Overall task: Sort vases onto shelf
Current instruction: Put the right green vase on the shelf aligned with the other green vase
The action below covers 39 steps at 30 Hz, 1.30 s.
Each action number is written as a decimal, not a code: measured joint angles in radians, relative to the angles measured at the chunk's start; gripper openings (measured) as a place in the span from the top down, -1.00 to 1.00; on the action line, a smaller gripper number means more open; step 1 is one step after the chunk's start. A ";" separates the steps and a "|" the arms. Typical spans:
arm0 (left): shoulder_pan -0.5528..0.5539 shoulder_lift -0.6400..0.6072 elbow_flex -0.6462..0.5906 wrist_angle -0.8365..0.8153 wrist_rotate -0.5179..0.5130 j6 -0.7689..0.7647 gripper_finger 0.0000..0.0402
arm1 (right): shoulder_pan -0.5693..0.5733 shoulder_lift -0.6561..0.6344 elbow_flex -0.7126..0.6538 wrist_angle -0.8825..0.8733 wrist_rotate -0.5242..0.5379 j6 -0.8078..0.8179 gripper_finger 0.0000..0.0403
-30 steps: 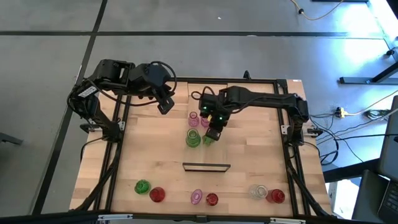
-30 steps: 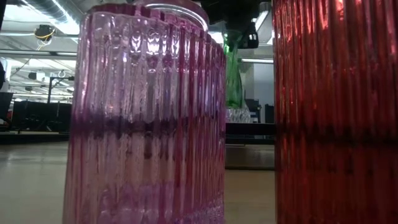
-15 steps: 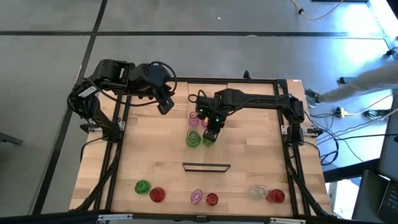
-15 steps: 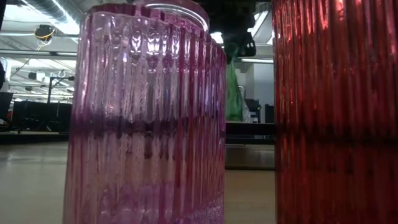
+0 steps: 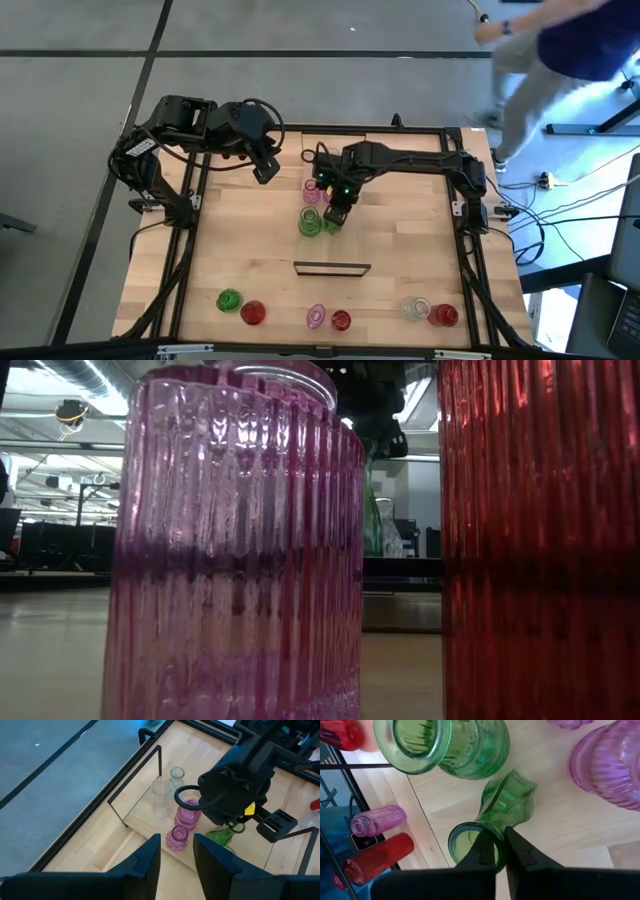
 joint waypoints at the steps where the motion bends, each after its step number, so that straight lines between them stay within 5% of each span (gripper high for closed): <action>1: 0.000 0.000 0.000 0.000 0.000 0.000 0.46 | 0.000 0.000 0.000 0.000 -0.002 0.000 1.00; 33: 0.000 0.000 0.000 0.000 0.000 0.008 0.46 | 0.003 0.000 -0.001 0.007 0.010 0.015 0.98; 39: 0.000 0.000 0.000 0.000 0.000 0.008 0.46 | 0.003 0.000 -0.001 0.008 0.010 0.027 0.74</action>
